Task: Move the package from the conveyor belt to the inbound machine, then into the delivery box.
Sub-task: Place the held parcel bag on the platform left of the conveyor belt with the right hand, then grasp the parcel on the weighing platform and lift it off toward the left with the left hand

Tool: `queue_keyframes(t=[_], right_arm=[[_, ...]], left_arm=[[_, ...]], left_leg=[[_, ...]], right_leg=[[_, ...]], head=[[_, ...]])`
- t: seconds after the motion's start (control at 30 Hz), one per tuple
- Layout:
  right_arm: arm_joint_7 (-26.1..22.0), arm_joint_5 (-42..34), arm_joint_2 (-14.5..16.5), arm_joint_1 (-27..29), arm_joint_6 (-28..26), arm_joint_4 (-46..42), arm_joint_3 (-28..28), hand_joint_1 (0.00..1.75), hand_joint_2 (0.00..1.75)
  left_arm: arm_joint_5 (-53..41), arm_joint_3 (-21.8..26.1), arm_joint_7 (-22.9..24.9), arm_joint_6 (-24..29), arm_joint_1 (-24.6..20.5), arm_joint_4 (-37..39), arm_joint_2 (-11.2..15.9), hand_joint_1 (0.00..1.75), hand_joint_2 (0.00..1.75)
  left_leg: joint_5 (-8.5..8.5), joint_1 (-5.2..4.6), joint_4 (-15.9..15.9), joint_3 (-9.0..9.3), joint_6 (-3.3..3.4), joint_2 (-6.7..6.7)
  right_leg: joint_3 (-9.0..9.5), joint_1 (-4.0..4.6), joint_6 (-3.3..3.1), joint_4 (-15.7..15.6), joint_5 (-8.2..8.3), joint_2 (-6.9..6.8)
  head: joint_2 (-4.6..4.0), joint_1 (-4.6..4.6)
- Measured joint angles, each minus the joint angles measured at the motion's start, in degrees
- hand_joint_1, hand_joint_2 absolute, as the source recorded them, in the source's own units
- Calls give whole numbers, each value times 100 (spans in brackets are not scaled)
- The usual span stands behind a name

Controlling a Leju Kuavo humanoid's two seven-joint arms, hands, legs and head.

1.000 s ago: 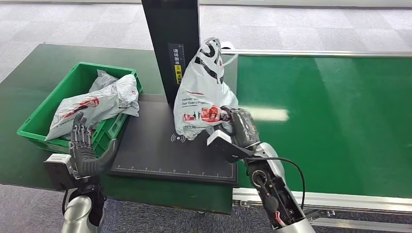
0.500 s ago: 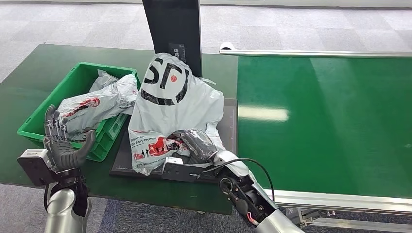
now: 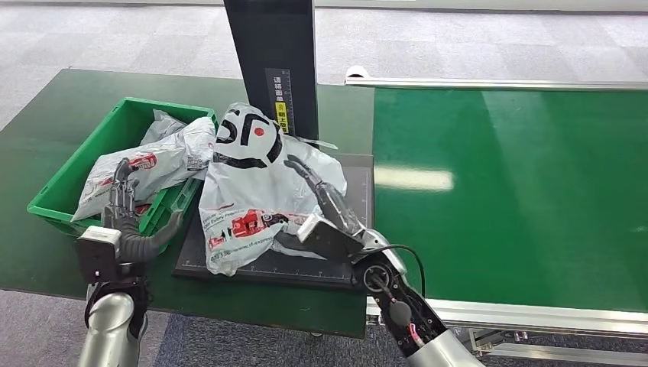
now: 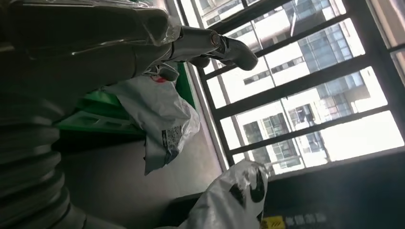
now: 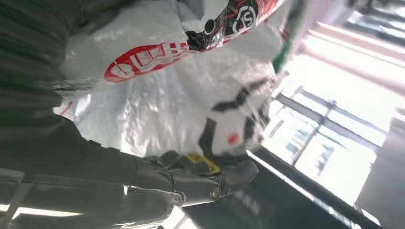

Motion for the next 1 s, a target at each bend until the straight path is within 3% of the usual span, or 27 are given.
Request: queue_keyframes(t=[0.13,0.3,0.77,1.0], right_arm=[[-199,-709,-120,209,-37,-607,-374,0,175],[-228,-810,-223,350,-35,-1022,-586,0,175],[-293,-1048,-277,470,-84,-1314,-726,0,175],[-389,-1749,-363,888,-245,-1532,-1407,0,175]], left_arm=[[-394,-392,91,-16,-1,-14,80,0,175],[-436,-623,115,-17,-3,-38,129,0,175],[-547,-789,124,-57,-9,-58,194,0,175],[-1224,-1407,352,-182,-88,-58,251,0,175]], left_leg=[[0,0,0,0,0,3],[-1,0,0,0,0,4],[0,0,0,0,0,2],[-2,-2,1,-1,2,-1]], right_leg=[[0,0,0,0,0,0],[-1,0,0,0,0,1],[-1,0,0,-1,0,0],[1,-3,1,-2,0,-4]], head=[[-1,1],[0,0],[0,0],[0,1]])
